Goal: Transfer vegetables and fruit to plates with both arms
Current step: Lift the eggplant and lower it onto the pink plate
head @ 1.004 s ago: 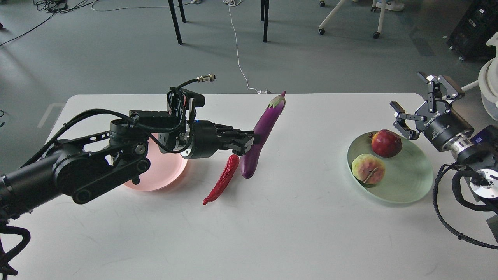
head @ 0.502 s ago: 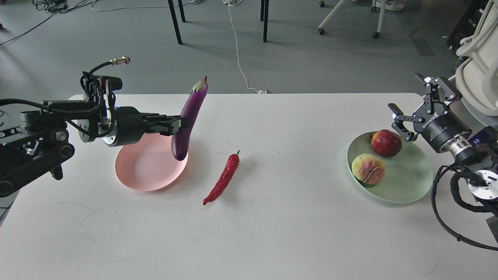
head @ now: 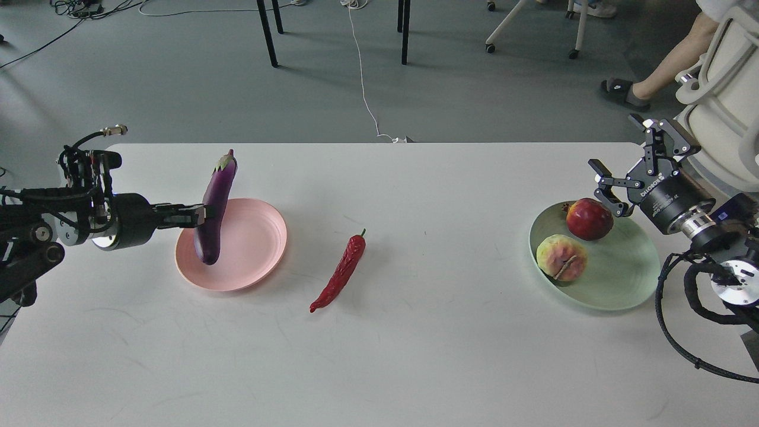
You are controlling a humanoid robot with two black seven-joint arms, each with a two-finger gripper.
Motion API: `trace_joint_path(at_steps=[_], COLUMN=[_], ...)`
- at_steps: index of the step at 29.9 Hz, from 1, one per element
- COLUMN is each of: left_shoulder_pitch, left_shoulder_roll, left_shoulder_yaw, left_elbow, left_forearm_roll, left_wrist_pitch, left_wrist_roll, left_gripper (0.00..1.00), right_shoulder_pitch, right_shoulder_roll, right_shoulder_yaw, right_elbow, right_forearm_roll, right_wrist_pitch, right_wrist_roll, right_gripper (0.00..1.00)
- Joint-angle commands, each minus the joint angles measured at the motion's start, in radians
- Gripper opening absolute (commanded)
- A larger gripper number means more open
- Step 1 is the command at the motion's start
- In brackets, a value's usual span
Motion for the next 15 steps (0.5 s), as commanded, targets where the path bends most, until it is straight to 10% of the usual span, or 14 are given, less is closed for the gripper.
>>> trace_joint_path(at_steps=[1,8,12,15], left_shoulder_pitch=[0.000,0.002,0.002,0.000], left_shoulder_roll=[0.007,0.034,0.036,0.037], left_shoulder_yaw=[0.047,0.055,0.055,0.053], left_elbow=[0.003,0.000,0.000,-0.003], left_forearm_roll=[0.000,-0.003,-0.010,-0.008], left_wrist_pitch=[-0.002,-0.002,0.001,0.001], left_wrist_roll=[-0.001,-0.001,-0.002,-0.005], left_gripper=[0.24,0.33,1.00,1.00], right_shoulder_pitch=[0.001,0.001,0.001,0.001], right_shoulder_roll=[0.002,-0.005,-0.005,-0.005], right_shoulder_yaw=[0.000,0.001,0.001,0.001], right_elbow=[0.000,0.000,0.002,0.002], right_forearm_roll=[0.000,0.000,0.000,0.000], right_wrist_pitch=[0.000,0.000,0.000,0.000], right_wrist_roll=[0.000,0.000,0.000,0.000], right_gripper=[0.95,0.95,0.95,0.95])
